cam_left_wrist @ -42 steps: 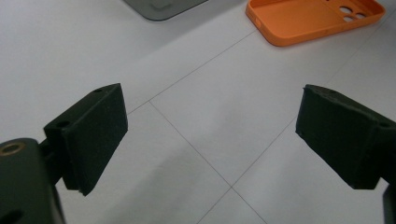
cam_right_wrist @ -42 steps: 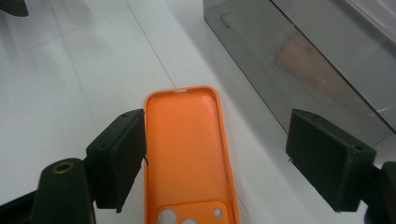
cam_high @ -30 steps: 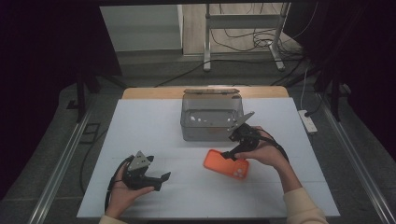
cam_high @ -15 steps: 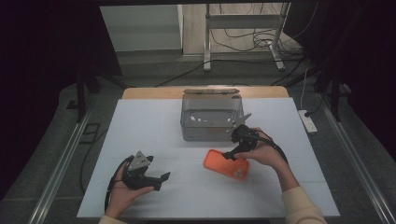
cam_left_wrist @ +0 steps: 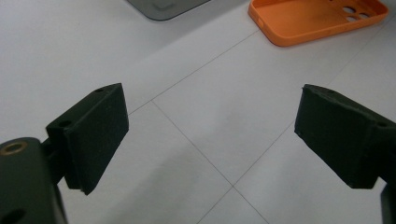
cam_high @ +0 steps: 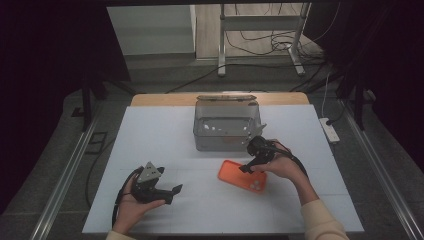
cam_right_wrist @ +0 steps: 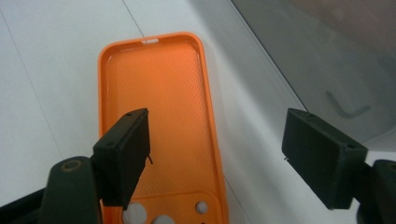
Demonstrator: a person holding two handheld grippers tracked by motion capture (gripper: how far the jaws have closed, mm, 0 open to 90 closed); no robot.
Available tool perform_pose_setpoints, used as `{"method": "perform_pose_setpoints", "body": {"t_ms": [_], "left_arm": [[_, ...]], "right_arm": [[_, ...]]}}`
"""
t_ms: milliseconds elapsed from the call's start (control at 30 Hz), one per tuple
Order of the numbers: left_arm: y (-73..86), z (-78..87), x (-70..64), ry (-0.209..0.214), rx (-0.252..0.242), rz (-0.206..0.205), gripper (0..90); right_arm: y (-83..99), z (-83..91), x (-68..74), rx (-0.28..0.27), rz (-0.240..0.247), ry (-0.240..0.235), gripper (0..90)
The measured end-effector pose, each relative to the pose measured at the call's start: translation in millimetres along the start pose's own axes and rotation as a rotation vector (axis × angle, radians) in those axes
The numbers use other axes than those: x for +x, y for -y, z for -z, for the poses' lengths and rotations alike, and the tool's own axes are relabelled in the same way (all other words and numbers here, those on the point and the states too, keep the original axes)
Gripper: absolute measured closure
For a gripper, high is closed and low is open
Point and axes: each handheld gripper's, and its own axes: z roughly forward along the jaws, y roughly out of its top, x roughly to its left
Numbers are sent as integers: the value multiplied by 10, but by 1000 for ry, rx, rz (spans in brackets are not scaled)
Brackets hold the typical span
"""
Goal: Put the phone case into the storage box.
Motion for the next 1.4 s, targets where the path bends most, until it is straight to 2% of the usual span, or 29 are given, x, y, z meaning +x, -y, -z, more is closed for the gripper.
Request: {"method": "perform_pose_setpoints", "body": {"t_ms": [400, 800, 1000, 1200, 1267, 1400], "left_arm": [[0, -11, -1, 4, 4, -3, 98], [0, -24, -7, 1, 19, -10, 100], [-3, -28, -16, 1, 21, -14, 100], [-2, -33, -17, 3, 27, -17, 100], [-2, -34, -17, 3, 27, -16, 100], [-2, -33, -17, 3, 27, -18, 100]], "right_arm": [[44, -97, -57, 38, -14, 1, 281], [51, -127, -64, 55, 0, 2, 314], [58, -133, -68, 63, -9, 1, 347], [68, -163, -84, 76, -15, 5, 403], [64, -180, -86, 86, -13, -7, 461], [63, -185, -88, 90, -14, -22, 517]]}}
